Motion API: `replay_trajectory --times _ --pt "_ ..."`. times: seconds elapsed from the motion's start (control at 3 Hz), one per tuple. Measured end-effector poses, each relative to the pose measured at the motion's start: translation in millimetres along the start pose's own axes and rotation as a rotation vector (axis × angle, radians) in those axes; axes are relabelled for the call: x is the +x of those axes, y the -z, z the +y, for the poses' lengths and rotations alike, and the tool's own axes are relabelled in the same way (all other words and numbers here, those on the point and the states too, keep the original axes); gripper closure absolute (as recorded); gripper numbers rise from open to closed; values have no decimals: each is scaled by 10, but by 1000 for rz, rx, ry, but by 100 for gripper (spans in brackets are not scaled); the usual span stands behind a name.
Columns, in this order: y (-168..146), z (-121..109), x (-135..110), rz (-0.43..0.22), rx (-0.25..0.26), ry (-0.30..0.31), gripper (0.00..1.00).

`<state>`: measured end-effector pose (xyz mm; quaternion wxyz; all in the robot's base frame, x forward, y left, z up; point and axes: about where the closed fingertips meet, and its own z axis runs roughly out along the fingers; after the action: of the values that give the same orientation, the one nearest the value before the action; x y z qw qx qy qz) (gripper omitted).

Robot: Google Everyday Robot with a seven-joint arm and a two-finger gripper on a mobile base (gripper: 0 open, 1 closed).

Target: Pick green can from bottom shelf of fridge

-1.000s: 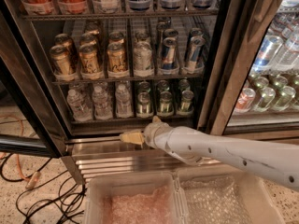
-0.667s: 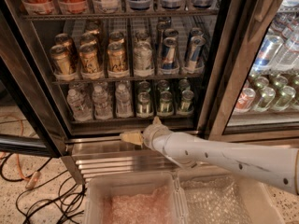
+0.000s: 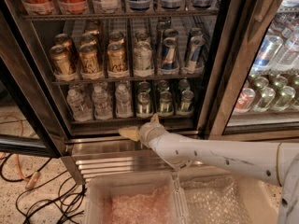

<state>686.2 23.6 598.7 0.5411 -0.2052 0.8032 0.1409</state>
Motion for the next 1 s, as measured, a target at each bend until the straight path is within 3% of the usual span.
replay_trajectory --times 0.33,1.0 --pt "-56 -20 19 -12 36 -19 0" --pt "-173 -149 104 -67 221 -40 0"
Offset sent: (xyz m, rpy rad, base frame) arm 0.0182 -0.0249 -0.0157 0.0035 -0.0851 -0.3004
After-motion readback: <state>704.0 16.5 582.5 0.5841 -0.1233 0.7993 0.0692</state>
